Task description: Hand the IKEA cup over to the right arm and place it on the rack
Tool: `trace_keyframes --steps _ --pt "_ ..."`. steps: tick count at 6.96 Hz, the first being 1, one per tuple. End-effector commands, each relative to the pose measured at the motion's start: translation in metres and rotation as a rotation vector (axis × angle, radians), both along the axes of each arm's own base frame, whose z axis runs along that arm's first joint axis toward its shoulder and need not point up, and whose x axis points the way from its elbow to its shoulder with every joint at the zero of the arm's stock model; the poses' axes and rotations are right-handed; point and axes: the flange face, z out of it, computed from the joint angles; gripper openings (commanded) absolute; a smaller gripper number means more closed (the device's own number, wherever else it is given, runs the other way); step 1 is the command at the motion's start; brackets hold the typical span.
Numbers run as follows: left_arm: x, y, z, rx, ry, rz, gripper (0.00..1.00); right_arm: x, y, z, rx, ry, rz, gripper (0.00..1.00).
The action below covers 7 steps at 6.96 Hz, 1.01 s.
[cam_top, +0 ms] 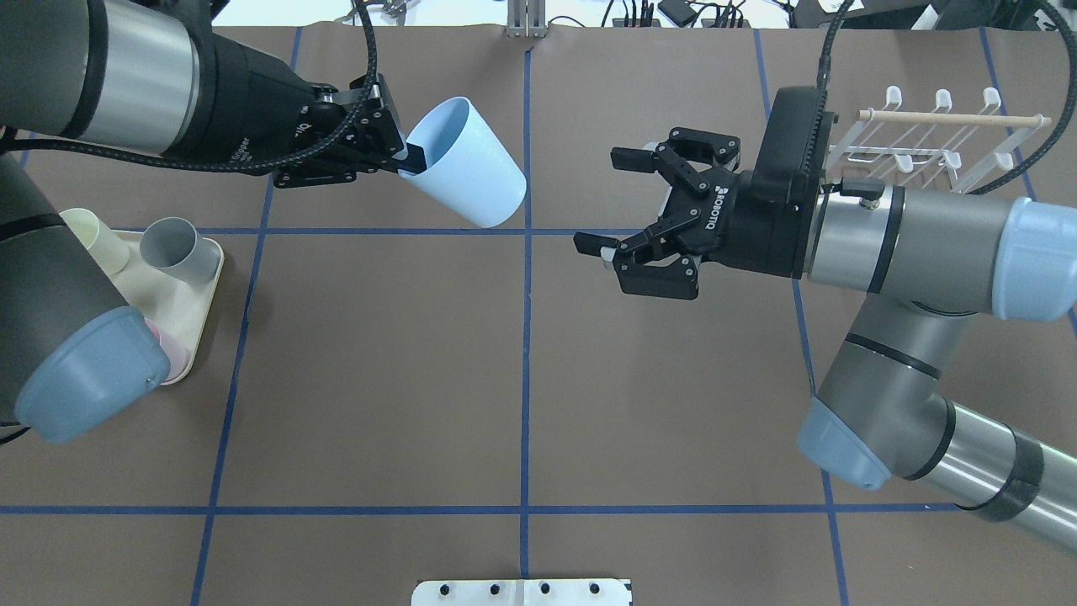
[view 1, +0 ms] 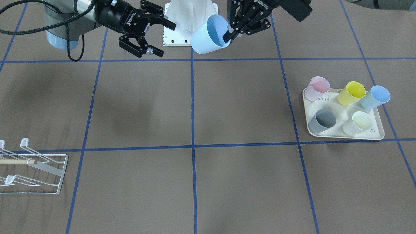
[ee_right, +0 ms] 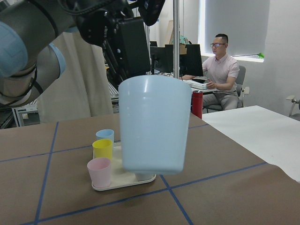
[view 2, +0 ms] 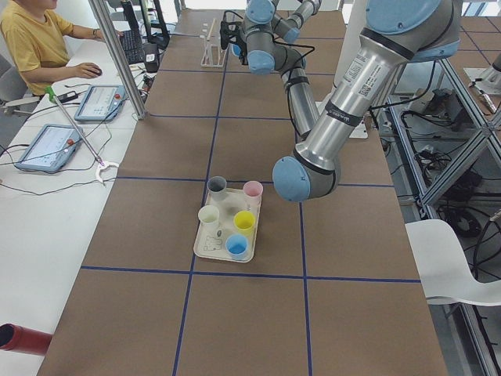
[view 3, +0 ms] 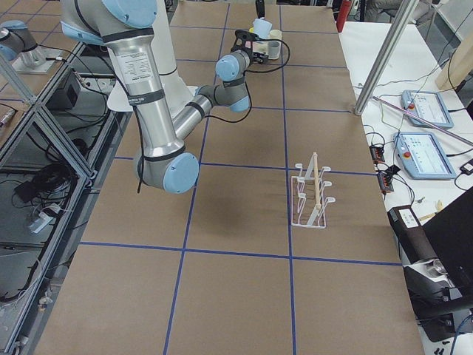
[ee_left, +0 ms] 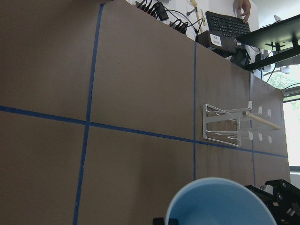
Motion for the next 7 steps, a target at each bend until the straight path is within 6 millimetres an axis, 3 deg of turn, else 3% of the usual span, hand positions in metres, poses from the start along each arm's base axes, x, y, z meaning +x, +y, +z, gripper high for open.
trace_keyframes --steps 1,2,5,7 --pt "-0.003 0.009 -0.007 -0.037 0.033 0.009 0.0 -0.008 0.01 -0.001 0.01 -0.02 -0.009 0.98" --pt "-0.003 0.013 -0.01 -0.054 0.065 0.007 0.0 -0.009 0.011 -0.001 0.005 -0.028 0.002 0.98" --pt "0.026 0.03 -0.019 -0.102 0.095 -0.003 0.0 -0.009 0.011 -0.002 0.002 -0.034 0.014 0.98" --pt "0.031 0.035 -0.029 -0.108 0.111 0.0 0.0 -0.01 0.013 -0.002 0.003 -0.036 0.009 0.98"
